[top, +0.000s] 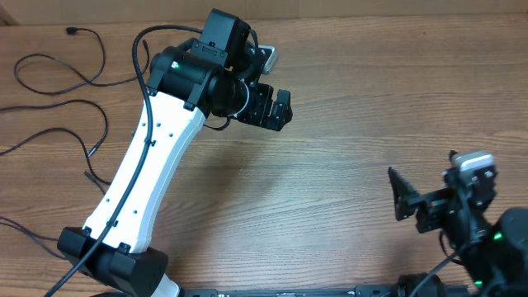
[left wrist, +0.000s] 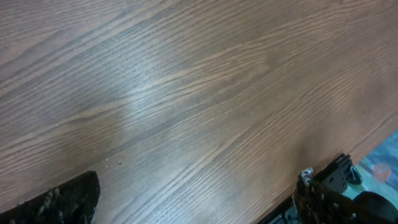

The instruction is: Untangle cables

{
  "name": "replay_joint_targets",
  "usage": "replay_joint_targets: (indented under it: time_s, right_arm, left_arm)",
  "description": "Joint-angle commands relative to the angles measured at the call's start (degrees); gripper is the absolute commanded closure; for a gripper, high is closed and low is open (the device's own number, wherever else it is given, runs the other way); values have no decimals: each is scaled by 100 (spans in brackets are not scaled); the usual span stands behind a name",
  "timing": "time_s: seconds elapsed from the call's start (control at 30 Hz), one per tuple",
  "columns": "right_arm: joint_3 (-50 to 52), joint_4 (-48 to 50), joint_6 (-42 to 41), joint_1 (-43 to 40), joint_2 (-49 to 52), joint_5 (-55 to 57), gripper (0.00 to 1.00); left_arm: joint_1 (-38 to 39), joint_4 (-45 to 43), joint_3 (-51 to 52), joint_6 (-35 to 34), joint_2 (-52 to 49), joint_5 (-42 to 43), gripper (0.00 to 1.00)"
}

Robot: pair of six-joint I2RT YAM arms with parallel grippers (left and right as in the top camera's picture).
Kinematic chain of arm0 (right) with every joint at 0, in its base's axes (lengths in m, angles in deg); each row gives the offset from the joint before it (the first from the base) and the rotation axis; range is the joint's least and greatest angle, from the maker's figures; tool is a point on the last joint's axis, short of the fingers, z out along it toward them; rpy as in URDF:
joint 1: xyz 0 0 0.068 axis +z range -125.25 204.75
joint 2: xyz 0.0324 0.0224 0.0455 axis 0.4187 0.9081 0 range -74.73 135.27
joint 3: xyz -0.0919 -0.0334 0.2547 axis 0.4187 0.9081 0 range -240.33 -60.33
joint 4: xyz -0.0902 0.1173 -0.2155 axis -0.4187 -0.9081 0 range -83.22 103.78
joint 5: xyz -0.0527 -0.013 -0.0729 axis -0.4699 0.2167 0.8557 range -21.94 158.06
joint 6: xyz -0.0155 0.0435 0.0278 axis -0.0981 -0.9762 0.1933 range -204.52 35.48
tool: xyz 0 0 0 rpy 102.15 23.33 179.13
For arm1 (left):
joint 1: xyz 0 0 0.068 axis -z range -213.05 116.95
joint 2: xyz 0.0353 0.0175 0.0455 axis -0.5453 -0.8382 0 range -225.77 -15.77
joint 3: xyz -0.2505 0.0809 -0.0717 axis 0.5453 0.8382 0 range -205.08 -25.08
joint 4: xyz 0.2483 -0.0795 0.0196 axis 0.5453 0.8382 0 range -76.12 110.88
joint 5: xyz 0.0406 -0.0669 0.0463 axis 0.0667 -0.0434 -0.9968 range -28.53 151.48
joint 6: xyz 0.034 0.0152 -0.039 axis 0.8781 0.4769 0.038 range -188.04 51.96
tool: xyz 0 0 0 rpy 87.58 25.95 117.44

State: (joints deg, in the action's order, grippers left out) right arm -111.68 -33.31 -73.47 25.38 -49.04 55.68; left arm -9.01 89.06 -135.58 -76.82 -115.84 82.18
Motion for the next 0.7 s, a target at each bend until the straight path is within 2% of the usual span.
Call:
replay_joint_targets:
  time_s: [0.0,0.3,0.67]
  right_arm:
    - [944,660,273,-37,-734,-173,0]
    - [3237,2590,227,-39,-2271,-190,0]
    - [4266,3639,94,-37,-2553,-155,0]
  left_arm:
    - [37,-7,-26,107,98,-35,1]
    - [37,-7,-26,107,98,-37,0]
    - [37,-7,-26,107,98,-35,0]
